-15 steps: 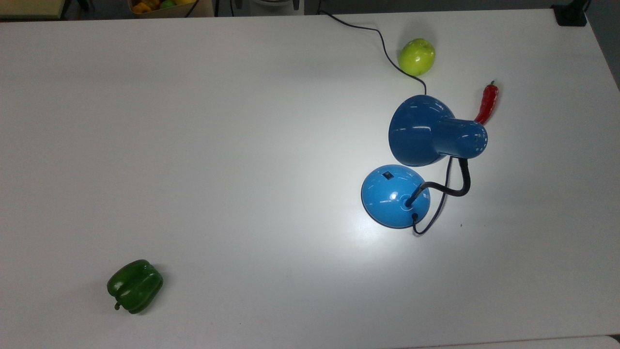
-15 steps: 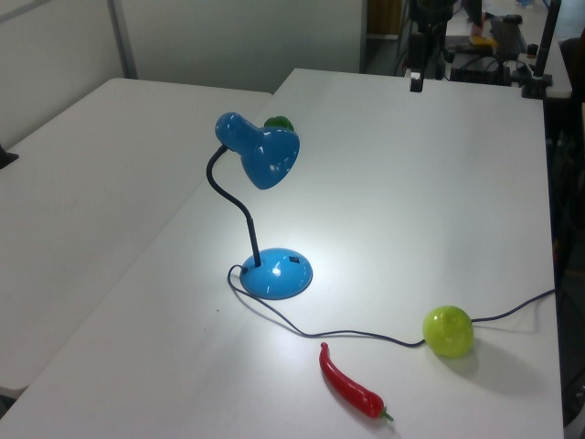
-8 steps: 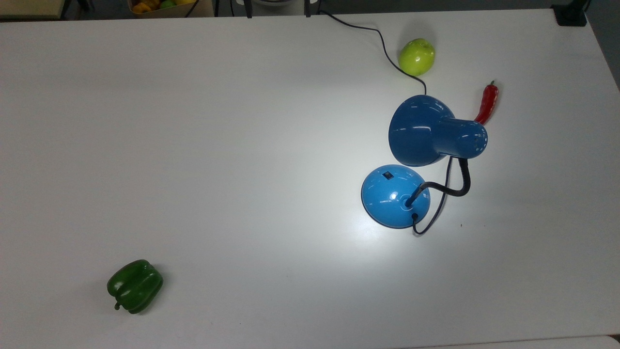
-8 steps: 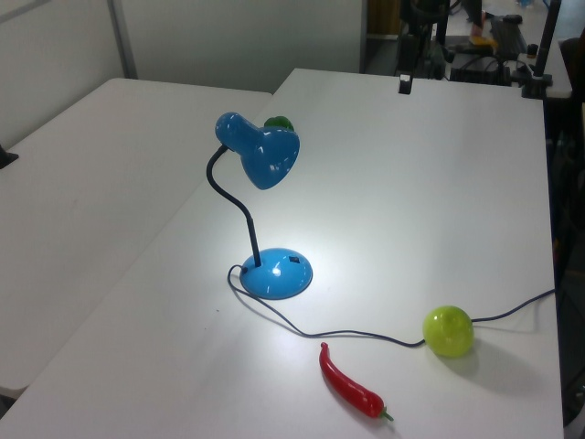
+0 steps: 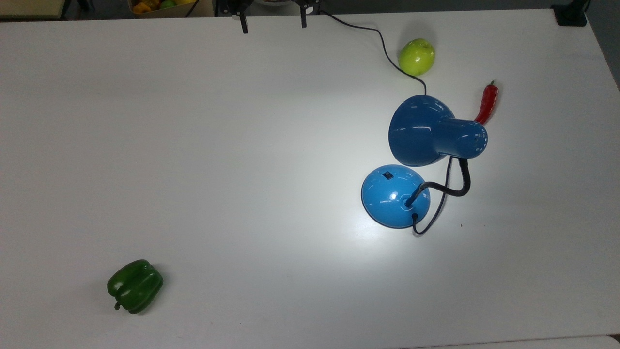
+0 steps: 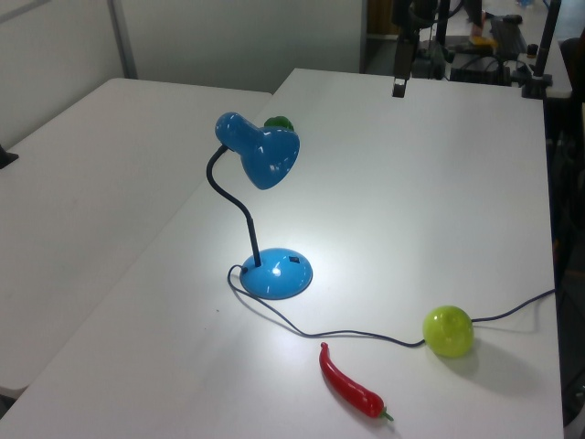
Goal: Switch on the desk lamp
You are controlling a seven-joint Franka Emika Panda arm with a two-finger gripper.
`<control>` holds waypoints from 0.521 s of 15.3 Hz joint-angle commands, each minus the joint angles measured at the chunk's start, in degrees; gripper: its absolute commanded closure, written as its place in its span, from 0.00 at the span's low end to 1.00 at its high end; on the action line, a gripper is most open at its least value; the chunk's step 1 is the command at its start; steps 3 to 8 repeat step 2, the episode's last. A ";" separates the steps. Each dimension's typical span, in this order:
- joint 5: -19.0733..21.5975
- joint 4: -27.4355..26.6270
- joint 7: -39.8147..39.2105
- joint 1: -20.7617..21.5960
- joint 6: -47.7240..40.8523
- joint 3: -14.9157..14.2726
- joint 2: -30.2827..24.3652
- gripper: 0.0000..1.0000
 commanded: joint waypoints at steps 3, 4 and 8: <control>-0.29 0.04 -1.37 0.34 0.67 -0.67 -0.20 0.00; -0.29 0.04 -1.37 0.34 0.67 -0.67 -0.20 0.00; -0.29 0.04 -1.37 0.34 0.67 -0.67 -0.20 0.00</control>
